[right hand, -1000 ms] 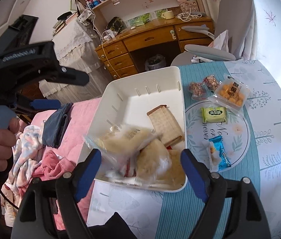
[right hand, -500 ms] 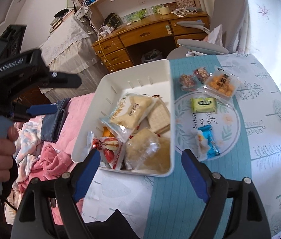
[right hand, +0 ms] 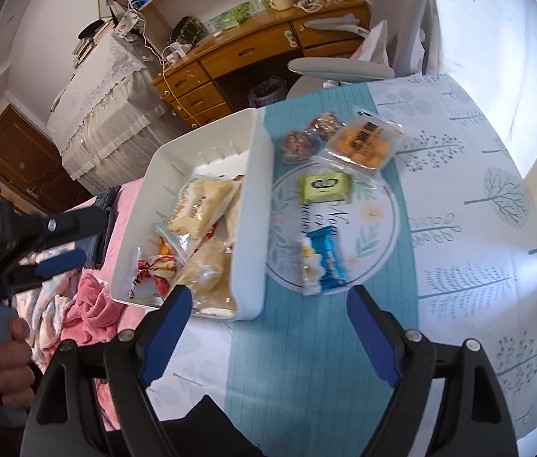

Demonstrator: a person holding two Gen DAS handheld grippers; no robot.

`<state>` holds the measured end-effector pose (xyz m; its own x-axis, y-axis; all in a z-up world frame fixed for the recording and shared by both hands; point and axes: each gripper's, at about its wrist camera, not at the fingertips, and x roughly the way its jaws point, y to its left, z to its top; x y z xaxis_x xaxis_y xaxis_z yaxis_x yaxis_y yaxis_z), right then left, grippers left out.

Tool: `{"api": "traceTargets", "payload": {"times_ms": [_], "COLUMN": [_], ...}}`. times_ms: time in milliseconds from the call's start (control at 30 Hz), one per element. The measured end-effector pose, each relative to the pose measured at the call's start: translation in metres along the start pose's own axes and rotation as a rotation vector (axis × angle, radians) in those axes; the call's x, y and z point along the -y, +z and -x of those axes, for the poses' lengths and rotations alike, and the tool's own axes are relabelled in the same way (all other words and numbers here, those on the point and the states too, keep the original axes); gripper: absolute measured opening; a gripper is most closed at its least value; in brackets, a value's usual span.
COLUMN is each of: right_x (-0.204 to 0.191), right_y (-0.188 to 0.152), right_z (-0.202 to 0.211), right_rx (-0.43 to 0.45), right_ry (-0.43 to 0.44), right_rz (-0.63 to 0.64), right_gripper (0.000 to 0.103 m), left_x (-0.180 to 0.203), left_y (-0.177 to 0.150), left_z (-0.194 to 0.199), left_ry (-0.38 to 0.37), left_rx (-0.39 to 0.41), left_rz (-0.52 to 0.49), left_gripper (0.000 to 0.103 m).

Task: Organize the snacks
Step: 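Move both open tools back over the remaining snacks on the table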

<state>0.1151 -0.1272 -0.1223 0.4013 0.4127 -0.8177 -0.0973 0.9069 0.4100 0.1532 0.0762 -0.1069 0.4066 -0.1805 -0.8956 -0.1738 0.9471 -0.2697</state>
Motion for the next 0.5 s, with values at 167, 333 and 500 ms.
{"api": "traceTargets", "payload": {"times_ms": [167,333,500], "right_x": [0.033,0.067,0.1], "right_y": [0.019,0.045,0.07], "right_z": [0.007,0.009,0.0], "right_rx": [-0.038,-0.073,-0.145], "right_ry": [0.01,-0.014,-0.009], "right_rz": [-0.033,-0.081,-0.143], "right_gripper": [0.084,0.084,0.084], "left_x": [0.029,0.059,0.086], "left_y": [-0.011,-0.022,-0.031], "left_z": [-0.005,-0.017,-0.041], "left_ry": [0.015,0.046,0.051], "left_rx": [0.038,0.094,0.109], "left_rz": [0.014,0.024,0.041], "left_gripper": [0.098,0.098,0.098]}}
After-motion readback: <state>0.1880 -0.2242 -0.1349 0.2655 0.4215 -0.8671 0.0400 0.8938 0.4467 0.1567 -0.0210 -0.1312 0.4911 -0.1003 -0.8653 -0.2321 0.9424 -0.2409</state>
